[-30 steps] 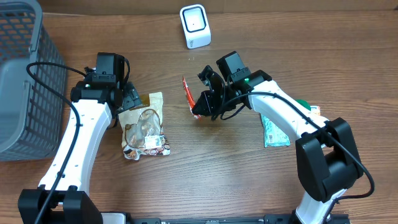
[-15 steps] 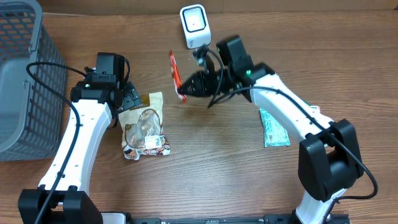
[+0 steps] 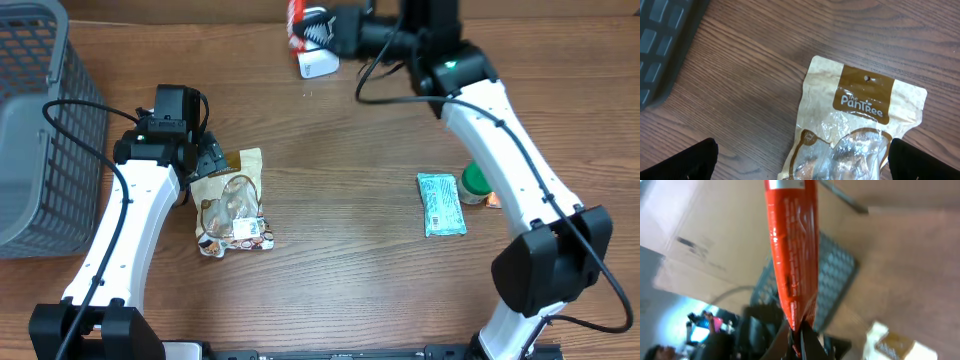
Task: Scan the item barcode
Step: 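Lift the red packet up toward the white barcode scanner, then hold the red packet in front of the scanner, then carry the red packet down and release it beside the mint-green packet, then move the right gripper left over the PanTree bag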
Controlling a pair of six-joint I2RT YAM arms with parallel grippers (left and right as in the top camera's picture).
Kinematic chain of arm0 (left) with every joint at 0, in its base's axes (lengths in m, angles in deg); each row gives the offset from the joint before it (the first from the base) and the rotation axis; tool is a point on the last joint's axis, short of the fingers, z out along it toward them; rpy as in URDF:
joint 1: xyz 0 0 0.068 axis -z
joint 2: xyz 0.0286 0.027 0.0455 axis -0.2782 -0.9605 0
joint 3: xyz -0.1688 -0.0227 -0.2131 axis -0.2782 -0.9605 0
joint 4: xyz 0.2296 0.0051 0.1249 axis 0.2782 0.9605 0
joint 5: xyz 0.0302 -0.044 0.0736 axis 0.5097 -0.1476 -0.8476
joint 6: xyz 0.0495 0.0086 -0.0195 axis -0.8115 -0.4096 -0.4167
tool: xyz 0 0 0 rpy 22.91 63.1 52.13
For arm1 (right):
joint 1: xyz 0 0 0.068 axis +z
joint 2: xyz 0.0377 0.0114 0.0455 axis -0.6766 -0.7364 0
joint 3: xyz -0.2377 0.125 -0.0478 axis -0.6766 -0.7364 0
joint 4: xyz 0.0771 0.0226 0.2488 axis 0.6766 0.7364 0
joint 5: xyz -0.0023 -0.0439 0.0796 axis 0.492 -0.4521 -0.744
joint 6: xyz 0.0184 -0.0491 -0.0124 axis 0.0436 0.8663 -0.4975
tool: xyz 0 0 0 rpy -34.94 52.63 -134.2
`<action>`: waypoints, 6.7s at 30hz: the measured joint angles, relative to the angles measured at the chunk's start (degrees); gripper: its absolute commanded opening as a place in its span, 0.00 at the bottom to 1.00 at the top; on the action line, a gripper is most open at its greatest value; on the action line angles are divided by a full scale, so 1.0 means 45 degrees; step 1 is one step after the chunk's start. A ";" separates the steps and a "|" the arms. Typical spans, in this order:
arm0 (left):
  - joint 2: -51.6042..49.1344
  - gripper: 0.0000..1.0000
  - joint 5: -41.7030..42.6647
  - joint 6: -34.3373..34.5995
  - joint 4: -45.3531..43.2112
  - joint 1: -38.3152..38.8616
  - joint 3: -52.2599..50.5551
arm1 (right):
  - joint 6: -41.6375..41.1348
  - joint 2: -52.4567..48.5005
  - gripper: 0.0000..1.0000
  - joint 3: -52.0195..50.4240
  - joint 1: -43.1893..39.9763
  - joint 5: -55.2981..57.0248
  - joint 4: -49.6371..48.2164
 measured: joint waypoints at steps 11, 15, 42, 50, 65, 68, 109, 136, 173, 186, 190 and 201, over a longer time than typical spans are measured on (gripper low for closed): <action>0.0000 1.00 0.0000 -0.0005 0.0000 0.0000 0.0000 | -0.5246 -0.3852 0.03 0.0204 -0.0709 -0.1540 -0.6421; 0.0000 0.99 0.0000 -0.0005 -0.0005 0.0000 0.0000 | -0.5775 -0.5693 0.03 0.0199 -0.0753 -0.1103 -0.6989; 0.0000 0.99 0.0000 -0.0005 -0.0005 0.0000 0.0000 | -0.5853 -0.9044 0.04 0.0199 -0.0748 0.1001 -0.6596; 0.0000 0.99 0.0000 -0.0005 -0.0005 0.0000 0.0000 | -0.5848 -0.9044 0.04 0.0199 -0.0690 0.1122 -0.6358; 0.0000 1.00 0.0000 0.0000 -0.0005 0.0000 0.0000 | -0.5843 -0.9034 0.04 0.0199 -0.0704 0.1093 -0.5858; 0.0000 0.99 0.0000 -0.0005 -0.0005 0.0000 0.0000 | -0.5668 -0.8825 0.04 0.0194 -0.0714 0.1049 -0.5654; 0.0000 1.00 0.0000 0.0000 -0.0005 0.0000 0.0000 | 0.8009 -0.0593 0.04 -0.2171 -0.1035 1.1506 1.6534; 0.0000 1.00 0.0000 -0.0005 -0.0005 0.0000 0.0000 | 0.6834 -0.0593 0.24 -0.3954 -0.1035 1.4688 1.6296; 0.0000 1.00 -0.0005 -0.0005 -0.0005 0.0000 0.0000 | 0.2948 -0.0593 0.70 -0.4420 0.4260 0.9092 0.5236; 0.0000 0.99 0.0000 0.0000 -0.0005 0.0000 0.0000 | 0.1642 -0.0588 1.00 -0.4425 0.6688 1.1570 0.4153; 0.0000 1.00 0.0000 -0.0005 -0.0005 0.0000 0.0000 | 0.1569 -0.0588 1.00 -0.4425 0.6688 1.1754 0.4216; 0.0000 1.00 0.0253 -0.0005 -0.1540 0.0005 0.0005 | 0.1520 -0.0588 1.00 -0.4425 0.6688 1.2021 0.4595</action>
